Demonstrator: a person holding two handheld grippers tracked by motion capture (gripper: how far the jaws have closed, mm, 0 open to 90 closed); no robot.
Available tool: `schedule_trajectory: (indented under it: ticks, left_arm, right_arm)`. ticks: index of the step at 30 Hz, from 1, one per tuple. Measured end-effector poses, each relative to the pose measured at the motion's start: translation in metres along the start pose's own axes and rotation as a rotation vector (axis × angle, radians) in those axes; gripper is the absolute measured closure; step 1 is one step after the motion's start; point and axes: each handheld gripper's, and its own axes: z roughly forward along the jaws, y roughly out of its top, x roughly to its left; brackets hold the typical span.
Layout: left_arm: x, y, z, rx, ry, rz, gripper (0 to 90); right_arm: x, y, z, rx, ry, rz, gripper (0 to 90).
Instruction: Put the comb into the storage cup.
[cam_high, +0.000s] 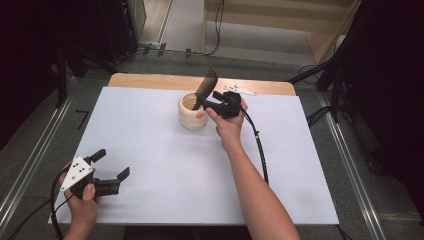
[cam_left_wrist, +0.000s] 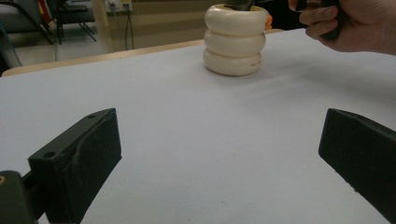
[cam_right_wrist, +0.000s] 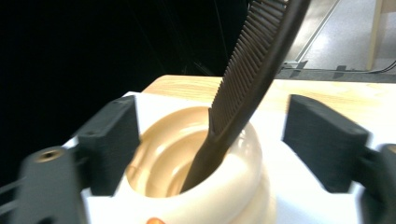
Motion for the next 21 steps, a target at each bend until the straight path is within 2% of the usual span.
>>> schedule_trajectory:
  ticks: [2,3,8,13,21]
  left_arm:
    - [0.0,0.0,0.0,0.0,0.0,-0.001,0.0]
    - [0.0,0.0,0.0,0.001,0.0,0.0,0.0]
    - [-0.001,0.0,0.0,0.003,0.0,0.003,0.0]
    - [-0.001,0.0,0.0,0.003,0.001,0.005,0.0]
    - [-0.001,0.0,0.001,0.006,0.0,0.008,0.0]
  right_arm:
    - [0.001,0.0,-0.004,0.002,-0.022,-0.018,0.7]
    - [0.002,0.0,-0.005,0.003,-0.023,-0.029,0.0]
    - [0.004,-0.001,-0.014,0.01,-0.034,-0.068,0.0]
    - [0.004,-0.004,-0.022,0.011,-0.071,-0.103,0.0]
    - [0.004,-0.01,-0.036,0.013,-0.062,-0.142,0.0]
